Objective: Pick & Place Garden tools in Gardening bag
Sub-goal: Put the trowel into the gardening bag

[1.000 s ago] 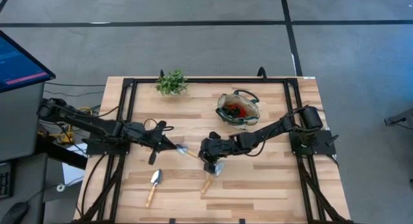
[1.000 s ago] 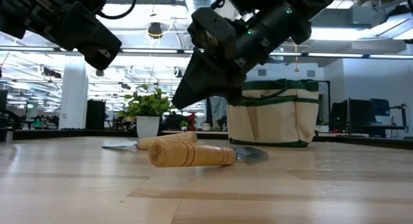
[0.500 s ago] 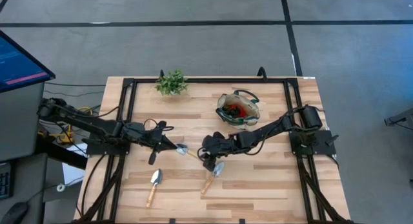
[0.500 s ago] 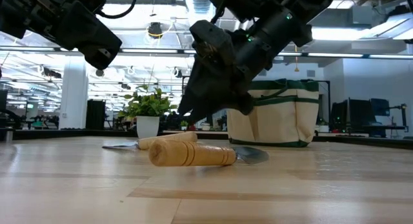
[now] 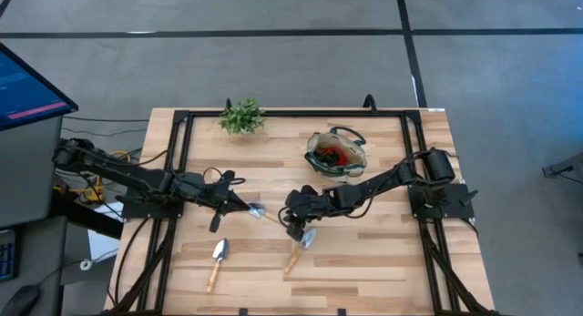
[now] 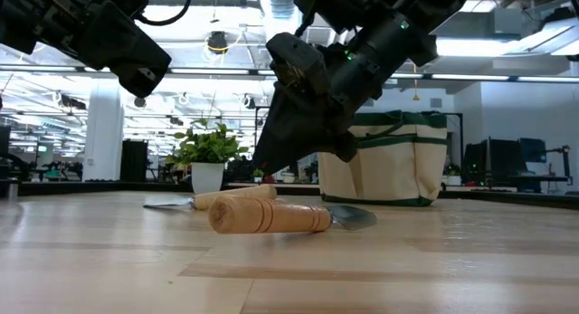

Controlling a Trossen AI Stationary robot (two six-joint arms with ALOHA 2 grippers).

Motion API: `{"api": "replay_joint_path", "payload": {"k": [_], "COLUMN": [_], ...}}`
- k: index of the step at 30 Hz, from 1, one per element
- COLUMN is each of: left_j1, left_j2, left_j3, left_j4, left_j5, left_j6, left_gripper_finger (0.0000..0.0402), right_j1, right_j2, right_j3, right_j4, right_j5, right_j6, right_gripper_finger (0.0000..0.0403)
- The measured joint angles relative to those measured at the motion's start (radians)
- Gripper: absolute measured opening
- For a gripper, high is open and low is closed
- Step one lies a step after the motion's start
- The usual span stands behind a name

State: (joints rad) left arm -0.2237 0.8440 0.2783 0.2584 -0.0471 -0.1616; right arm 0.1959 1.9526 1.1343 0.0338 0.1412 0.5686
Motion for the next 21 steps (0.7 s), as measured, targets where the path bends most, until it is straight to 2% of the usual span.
{"api": "replay_joint_path", "payload": {"k": [4, 12, 21], "left_j1": [0.0, 0.0, 0.0], "left_j2": [0.0, 0.0, 0.0], "left_j3": [0.0, 0.0, 0.0], "left_j4": [0.001, 0.005, 0.005], "left_j5": [0.0, 0.0, 0.001], "left_j6": [0.0, -0.003, -0.009], "left_gripper_finger": [0.0002, 0.0002, 0.0002], "right_j1": [-0.001, 0.0, 0.0], "right_j2": [0.047, 0.134, 0.116], "right_j3": [0.0, 0.003, 0.015], "right_j4": [0.025, 0.128, 0.117], "right_j5": [0.026, -0.002, -0.047], "right_j6": [-0.003, -0.003, 0.001], "right_gripper_finger": [0.0123, 0.0121, 0.0118]}}
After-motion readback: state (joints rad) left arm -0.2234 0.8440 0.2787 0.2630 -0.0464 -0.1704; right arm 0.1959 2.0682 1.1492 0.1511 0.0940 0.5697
